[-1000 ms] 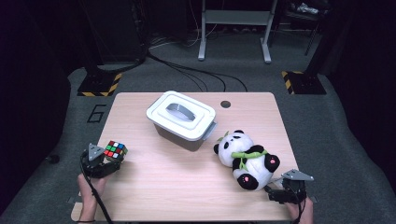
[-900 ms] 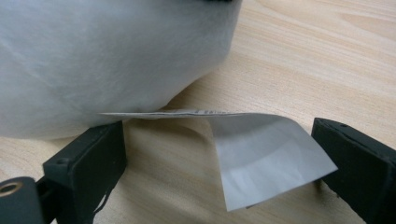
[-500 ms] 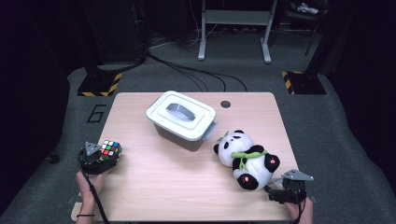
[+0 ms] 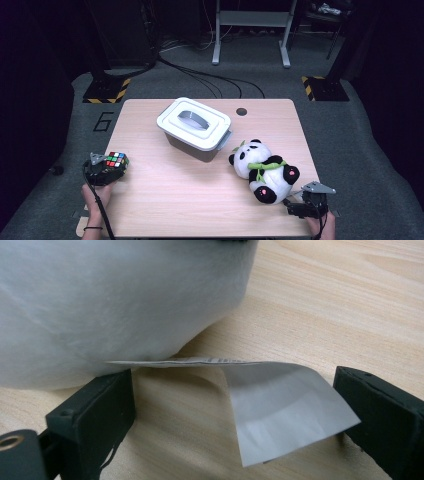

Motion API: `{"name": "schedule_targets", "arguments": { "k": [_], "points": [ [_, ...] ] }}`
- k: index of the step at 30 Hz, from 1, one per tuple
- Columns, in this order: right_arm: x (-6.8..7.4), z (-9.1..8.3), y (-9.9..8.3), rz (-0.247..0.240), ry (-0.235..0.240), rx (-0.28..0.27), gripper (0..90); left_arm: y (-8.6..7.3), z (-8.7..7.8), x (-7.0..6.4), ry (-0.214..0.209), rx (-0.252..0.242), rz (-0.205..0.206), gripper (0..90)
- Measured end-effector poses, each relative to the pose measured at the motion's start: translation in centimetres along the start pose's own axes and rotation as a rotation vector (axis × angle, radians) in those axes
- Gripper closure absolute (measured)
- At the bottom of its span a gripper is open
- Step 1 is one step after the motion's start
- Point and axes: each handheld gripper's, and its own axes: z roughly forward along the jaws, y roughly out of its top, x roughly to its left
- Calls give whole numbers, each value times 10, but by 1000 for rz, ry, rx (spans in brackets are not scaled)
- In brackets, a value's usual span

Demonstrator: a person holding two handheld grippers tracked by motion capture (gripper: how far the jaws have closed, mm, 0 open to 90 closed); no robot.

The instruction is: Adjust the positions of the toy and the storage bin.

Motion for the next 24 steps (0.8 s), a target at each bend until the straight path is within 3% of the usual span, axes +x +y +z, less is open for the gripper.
{"name": "schedule_targets", "arguments": {
  "k": [5, 11, 18, 24],
  "points": [
    [0, 0, 0, 0, 0, 0, 41, 0, -1, 0, -7, -2, 0, 335],
    [0, 0, 0, 1, -1, -1, 41, 5, -12, -3, 15, 1, 20, 152],
    [0, 0, 0, 1, 0, 0, 41, 13, -29, -9, 17, -15, 43, 133],
    [0, 0, 0, 0, 0, 0, 40, 20, -41, -20, -18, -41, 54, 122]
  ]
}}
